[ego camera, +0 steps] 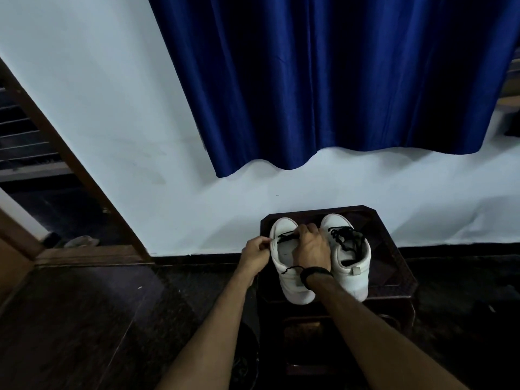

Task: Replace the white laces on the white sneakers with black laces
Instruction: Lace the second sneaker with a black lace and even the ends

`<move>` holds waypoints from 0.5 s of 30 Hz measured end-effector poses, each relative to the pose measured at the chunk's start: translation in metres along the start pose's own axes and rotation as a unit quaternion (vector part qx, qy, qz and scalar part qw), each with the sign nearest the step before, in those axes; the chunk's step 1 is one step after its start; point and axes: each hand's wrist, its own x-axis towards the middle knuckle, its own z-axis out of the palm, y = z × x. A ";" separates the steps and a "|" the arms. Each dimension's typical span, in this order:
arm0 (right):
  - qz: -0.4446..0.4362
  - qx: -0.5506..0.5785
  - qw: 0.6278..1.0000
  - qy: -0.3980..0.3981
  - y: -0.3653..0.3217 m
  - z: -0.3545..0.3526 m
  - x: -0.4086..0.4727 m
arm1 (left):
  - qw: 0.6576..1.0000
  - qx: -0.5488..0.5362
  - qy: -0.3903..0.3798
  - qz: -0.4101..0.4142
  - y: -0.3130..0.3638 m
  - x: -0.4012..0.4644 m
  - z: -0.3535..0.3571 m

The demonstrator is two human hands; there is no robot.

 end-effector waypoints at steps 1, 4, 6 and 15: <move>0.000 -0.001 1.000 0.005 0.000 0.000 0.000 | 1.000 0.001 0.007 0.004 -0.001 0.002 0.001; 0.000 -0.007 1.000 0.007 0.001 0.002 0.001 | 0.998 -0.013 0.052 0.011 0.000 0.003 -0.007; -0.002 -0.002 1.000 -0.002 0.002 0.003 0.003 | 0.996 -0.049 0.069 -0.008 0.005 0.005 -0.019; -0.059 0.005 0.997 0.048 -0.005 -0.012 -0.004 | 0.961 -0.236 -0.057 -0.133 0.062 -0.026 -0.085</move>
